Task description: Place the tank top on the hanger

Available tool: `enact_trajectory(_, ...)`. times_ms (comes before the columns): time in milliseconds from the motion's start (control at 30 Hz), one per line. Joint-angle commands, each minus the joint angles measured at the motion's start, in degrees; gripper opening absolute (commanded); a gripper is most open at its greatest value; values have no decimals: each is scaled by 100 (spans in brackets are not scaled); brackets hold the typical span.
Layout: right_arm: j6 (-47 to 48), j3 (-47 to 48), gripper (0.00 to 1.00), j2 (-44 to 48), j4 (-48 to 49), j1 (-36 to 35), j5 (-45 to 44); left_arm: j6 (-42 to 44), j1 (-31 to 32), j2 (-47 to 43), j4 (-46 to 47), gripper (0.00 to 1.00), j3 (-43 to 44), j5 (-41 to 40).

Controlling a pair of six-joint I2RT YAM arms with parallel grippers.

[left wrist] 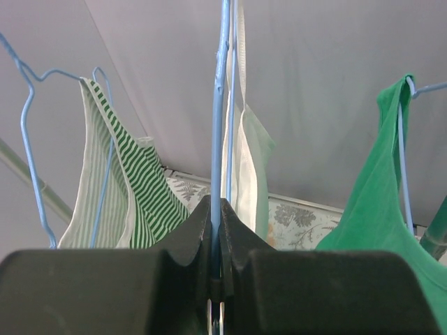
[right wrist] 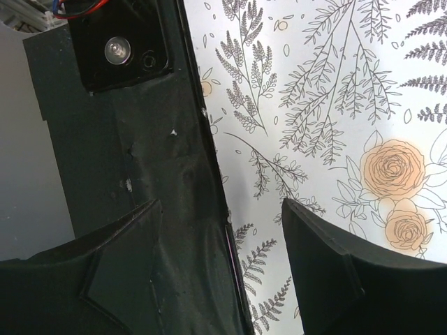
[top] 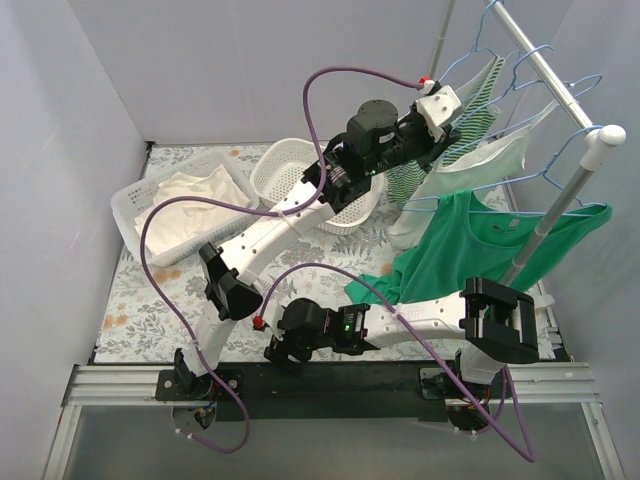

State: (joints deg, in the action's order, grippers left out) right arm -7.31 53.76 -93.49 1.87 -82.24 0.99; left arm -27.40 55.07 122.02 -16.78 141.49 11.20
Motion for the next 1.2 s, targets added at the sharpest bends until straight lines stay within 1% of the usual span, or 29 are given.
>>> enact_trajectory(0,-42,109,77,6,226,-64,-266,-55,144,156,350,0,282,-136)
enact_trajectory(367,-69,135,77,-73,226,-170,-381,-213,206,437,429,0,318,-92)
enact_trajectory(767,-42,231,76,-169,209,-223,-460,-240,259,455,333,0,256,-144)
enact_trajectory(800,-34,232,76,-169,200,-231,-469,-231,259,420,333,2,247,-197)
enact_trajectory(867,-16,249,76,-169,182,-231,-477,-205,259,315,376,15,213,-372)
enact_trajectory(933,-7,267,76,-161,165,-231,-495,-135,259,200,456,14,90,-426)
enact_trajectory(1000,2,302,76,-178,139,-231,-504,-56,259,60,491,19,63,-531)
enact_trajectory(1033,2,311,76,-187,138,-231,-512,-38,259,24,500,30,54,-575)
enact_trajectory(1067,10,320,76,-187,138,-231,-521,-20,259,-80,500,35,37,-601)
enact_trajectory(1100,10,346,76,-187,104,-231,-539,-11,259,-142,552,43,19,-671)
enact_trajectory(1167,10,372,76,-169,86,-231,-574,-2,267,-300,631,51,-112,-733)
